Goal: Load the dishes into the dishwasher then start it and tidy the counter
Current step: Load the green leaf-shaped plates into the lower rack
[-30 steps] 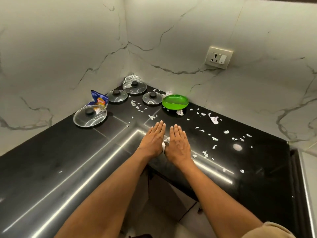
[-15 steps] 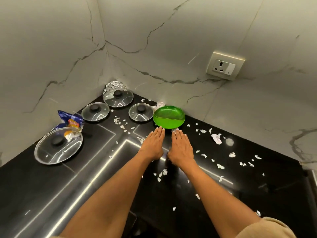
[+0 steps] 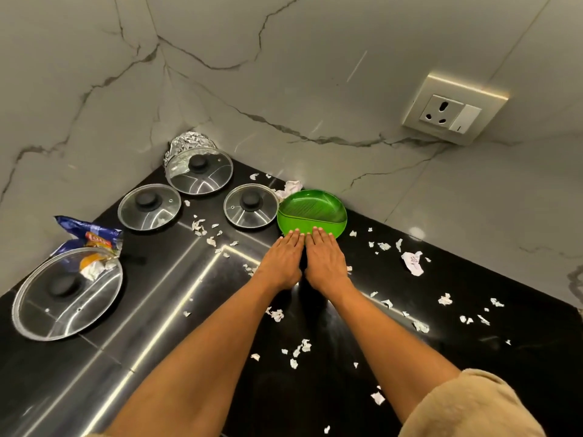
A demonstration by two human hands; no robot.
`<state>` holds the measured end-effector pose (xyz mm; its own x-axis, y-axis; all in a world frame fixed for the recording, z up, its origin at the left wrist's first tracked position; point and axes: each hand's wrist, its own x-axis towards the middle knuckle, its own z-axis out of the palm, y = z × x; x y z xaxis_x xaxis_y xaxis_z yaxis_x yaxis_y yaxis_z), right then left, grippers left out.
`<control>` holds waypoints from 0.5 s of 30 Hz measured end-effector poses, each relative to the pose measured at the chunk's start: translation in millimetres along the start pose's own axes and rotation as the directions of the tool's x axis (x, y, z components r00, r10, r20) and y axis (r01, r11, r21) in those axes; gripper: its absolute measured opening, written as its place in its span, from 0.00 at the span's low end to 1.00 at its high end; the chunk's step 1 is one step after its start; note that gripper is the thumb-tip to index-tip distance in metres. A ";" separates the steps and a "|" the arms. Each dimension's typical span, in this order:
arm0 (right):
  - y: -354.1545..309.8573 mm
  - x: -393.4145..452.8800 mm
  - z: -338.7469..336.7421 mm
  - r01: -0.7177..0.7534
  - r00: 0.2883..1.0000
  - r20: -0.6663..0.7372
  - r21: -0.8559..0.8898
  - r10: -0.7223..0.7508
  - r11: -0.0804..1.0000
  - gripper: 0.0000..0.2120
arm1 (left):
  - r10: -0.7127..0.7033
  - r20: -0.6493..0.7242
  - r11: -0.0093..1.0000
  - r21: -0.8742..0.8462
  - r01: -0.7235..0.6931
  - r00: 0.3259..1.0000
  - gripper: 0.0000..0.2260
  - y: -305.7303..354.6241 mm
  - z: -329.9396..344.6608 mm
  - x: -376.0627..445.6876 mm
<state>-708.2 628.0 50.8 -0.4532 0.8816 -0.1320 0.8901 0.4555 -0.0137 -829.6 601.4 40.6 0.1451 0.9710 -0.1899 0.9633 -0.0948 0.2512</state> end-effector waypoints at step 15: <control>14.7 21.1 12.9 0.056 0.991 -0.128 0.203 -0.030 0.977 0.17 | 0.045 -0.147 0.994 -0.089 -0.059 0.988 0.31 -12.9 -0.2 3.1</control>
<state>-704.0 651.6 35.1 -0.4822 0.8761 -0.0033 0.8545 0.4695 -0.2225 -841.6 605.7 37.0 0.1537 0.9874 -0.0369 0.9292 -0.1318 0.3453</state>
